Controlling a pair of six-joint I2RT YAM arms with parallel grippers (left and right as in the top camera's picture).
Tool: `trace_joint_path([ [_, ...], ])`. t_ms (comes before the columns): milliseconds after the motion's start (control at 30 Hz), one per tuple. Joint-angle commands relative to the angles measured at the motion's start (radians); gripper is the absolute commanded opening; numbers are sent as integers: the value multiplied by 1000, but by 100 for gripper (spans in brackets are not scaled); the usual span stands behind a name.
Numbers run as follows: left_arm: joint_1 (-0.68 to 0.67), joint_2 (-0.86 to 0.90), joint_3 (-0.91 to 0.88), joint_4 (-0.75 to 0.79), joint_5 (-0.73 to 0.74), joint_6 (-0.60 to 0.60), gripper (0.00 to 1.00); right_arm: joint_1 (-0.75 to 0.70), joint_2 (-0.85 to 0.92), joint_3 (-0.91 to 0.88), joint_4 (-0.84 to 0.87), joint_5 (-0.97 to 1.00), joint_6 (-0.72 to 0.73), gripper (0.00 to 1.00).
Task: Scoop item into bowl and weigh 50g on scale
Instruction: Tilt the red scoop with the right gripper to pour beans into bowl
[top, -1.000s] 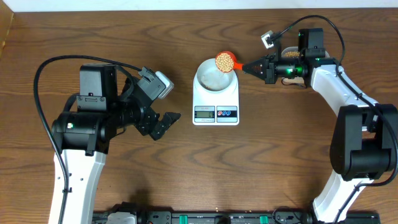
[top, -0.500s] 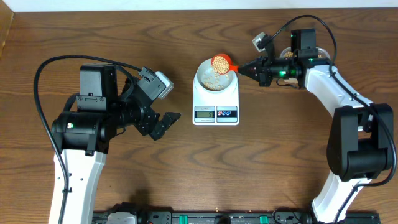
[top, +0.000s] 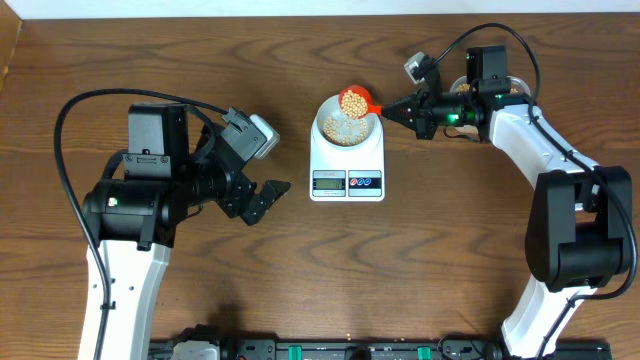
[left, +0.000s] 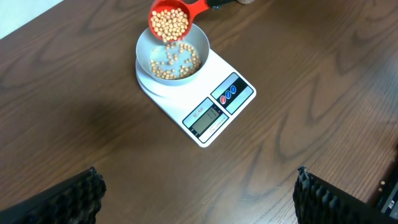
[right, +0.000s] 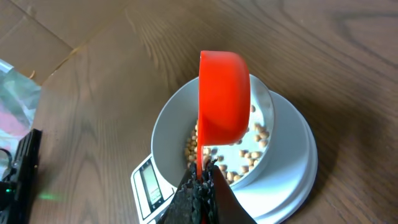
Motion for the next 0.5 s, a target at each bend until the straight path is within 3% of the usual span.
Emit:
trace_joint_path([
  [0,6,-5,29,0,24,-5,99,3,-45,6,-2,-29,-19,1],
  [167,6,-5,29,0,24,-5,99,19,-53,6,-10,97,-43,1],
  [467,6,-5,29,0,24,-5,99,47,-78,6,-37,157,-71,1],
])
